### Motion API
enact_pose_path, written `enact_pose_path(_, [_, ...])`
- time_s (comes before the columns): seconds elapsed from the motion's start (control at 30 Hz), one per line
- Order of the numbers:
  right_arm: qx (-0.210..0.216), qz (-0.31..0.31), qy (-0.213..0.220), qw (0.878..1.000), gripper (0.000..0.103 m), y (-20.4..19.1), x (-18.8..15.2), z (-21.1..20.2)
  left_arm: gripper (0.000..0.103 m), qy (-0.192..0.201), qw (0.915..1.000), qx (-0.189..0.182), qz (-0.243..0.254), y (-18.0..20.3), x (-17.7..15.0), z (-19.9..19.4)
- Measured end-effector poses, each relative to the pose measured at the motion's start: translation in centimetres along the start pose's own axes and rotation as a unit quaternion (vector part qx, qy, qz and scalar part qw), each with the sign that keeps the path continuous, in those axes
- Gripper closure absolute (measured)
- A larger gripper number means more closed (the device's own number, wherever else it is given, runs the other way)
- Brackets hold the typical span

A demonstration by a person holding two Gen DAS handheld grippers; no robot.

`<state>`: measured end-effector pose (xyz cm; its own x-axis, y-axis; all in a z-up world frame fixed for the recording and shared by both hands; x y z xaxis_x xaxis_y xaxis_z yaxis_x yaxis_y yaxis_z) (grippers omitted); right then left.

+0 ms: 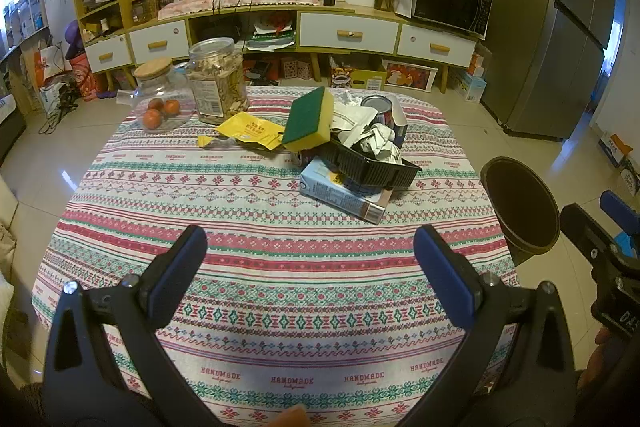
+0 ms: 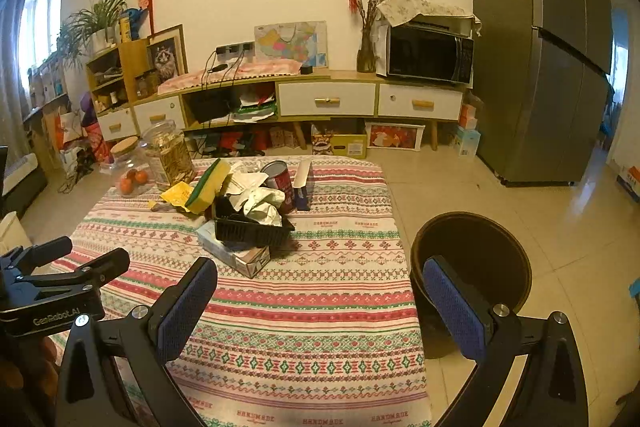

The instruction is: Collect trash

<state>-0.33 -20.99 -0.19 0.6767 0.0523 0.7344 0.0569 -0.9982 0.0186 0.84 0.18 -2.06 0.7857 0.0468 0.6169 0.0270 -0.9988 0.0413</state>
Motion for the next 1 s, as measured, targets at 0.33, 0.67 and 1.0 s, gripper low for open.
enact_pose_path(0.33, [0.003,0.004,-0.004,1.0,0.0,-0.01,-0.08,0.17,0.0,-0.001,1.0,-0.001,-0.001,-0.01,-0.09,0.05])
enact_pose_path(0.67, [0.003,0.003,-0.004,1.0,0.0,0.01,-0.05,0.17,0.0,-0.001,1.0,-0.002,-0.001,-0.07,-0.13,0.04])
enact_pose_path(1.0, [0.004,0.005,-0.005,1.0,0.0,0.08,-0.07,0.2,0.0,-0.004,1.0,-0.003,-0.002,-0.23,-0.41,0.22])
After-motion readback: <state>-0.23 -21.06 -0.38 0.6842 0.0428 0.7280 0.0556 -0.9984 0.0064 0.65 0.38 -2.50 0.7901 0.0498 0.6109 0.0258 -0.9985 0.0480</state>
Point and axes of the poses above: each gripper's, at about its wrist camera, not at the fingertips, and z roughly the way its jaws point, y to its right, x to its top, the point moved 1 cm from there along z, roughly the way its jaws point, and after that the axes turned 8 degrees about -y, right-handed, at the moved point
